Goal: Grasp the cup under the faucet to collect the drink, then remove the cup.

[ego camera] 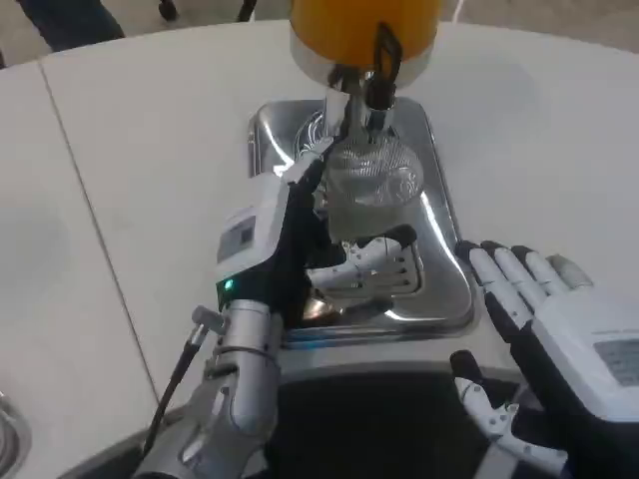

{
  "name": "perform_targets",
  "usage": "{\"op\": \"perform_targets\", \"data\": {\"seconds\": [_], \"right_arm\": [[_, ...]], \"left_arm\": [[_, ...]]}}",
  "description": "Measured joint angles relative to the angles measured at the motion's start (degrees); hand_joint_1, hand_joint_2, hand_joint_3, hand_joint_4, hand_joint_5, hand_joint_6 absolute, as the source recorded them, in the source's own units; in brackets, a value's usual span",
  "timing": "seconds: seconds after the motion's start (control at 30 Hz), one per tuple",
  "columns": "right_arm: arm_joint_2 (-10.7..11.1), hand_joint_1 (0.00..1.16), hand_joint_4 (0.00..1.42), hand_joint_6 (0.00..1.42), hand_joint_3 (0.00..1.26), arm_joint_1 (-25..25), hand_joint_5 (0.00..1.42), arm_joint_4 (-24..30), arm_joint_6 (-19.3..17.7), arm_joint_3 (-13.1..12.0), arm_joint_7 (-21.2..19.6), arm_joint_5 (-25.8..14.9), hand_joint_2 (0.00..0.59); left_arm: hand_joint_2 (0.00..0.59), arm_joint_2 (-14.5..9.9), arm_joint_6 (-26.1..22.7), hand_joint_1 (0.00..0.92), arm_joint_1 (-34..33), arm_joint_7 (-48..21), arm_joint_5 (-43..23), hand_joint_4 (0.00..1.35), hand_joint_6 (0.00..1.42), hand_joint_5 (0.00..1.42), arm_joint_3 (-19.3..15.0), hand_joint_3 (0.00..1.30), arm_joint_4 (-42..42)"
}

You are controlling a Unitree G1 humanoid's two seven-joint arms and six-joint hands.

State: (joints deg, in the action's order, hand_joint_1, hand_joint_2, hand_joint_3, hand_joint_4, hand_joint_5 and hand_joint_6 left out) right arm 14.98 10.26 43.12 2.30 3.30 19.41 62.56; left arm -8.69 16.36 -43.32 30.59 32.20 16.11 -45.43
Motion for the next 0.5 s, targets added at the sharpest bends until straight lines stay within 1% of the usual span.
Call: {"op": "perform_targets", "data": {"seconds": [0.13, 0.3, 0.33, 0.4, 0.5], "right_arm": [[-0.1, 0.29, 0.00, 0.00, 0.00, 0.1, 0.00, 0.0, 0.0, 0.2, 0.0, -0.1, 0.581], [-0.8, 0.29, 0.00, 0.00, 0.00, 0.2, 0.00, 0.4, 0.0, 0.6, 0.0, -0.5, 0.577], [-1.2, 0.29, 0.00, 0.00, 0.00, 0.3, 0.00, 0.8, 0.0, 0.8, -0.1, -0.9, 0.577], [-1.6, 0.29, 0.00, 0.00, 0.00, 0.4, 0.00, 1.3, 0.0, 0.9, -0.2, -1.1, 0.577], [-2.4, 0.29, 0.00, 0.00, 0.00, 0.6, 0.00, 1.9, 0.0, 1.4, -1.2, -1.1, 0.576]], "left_arm": [[0.042, -0.9, 0.7, 0.424, 1.3, -0.8, -0.4, 0.11, 0.66, 0.54, 0.1, 0.17, 1.8], [0.037, -3.4, 1.3, 0.406, 5.2, -3.8, -0.6, 0.09, 0.53, 0.47, -1.0, 0.14, 8.0], [0.035, -4.3, 1.2, 0.405, 6.9, -4.3, -0.5, 0.08, 0.51, 0.46, -1.6, 0.13, 10.5], [0.035, -5.3, 0.8, 0.405, 8.5, -4.9, -0.5, 0.08, 0.48, 0.45, -2.4, 0.11, 12.8], [0.031, -8.2, -1.1, 0.401, 11.8, -6.9, -1.3, 0.08, 0.46, 0.44, -5.3, 0.09, 17.0]]}}
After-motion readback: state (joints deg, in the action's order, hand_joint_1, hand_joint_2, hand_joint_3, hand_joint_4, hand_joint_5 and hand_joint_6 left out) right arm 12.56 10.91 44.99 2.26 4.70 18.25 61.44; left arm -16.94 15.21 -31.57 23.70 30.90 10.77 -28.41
